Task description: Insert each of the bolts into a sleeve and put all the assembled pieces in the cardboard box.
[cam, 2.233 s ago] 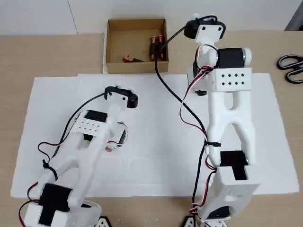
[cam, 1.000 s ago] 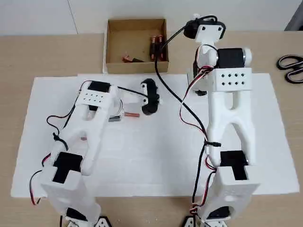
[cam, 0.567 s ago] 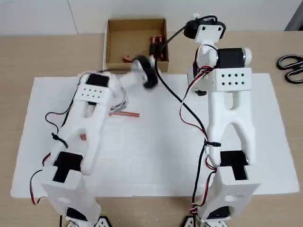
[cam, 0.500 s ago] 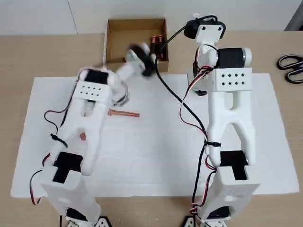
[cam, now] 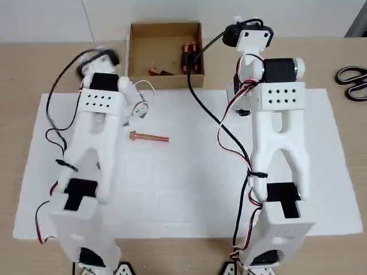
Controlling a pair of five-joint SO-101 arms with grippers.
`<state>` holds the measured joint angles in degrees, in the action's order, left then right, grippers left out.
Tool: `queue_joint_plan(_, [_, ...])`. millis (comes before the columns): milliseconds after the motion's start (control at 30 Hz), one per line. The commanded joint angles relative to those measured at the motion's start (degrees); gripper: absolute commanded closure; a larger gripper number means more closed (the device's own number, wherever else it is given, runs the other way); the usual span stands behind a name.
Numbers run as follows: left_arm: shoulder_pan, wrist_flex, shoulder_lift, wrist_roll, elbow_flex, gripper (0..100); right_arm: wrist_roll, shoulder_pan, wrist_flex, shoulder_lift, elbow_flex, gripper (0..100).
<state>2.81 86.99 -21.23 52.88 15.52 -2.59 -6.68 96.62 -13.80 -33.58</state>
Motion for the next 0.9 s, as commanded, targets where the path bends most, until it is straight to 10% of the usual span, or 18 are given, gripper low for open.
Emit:
queue_joint_plan(0, [0.4,1.4,-2.8,14.9,0.2,87,-0.4,0.2,-0.4,3.6,-0.4,94.6])
queue_joint_plan(867, [2.4,2.7,-7.5,24.1,1.5,87,-0.3,0.2,-0.7,3.3,-0.4,94.6])
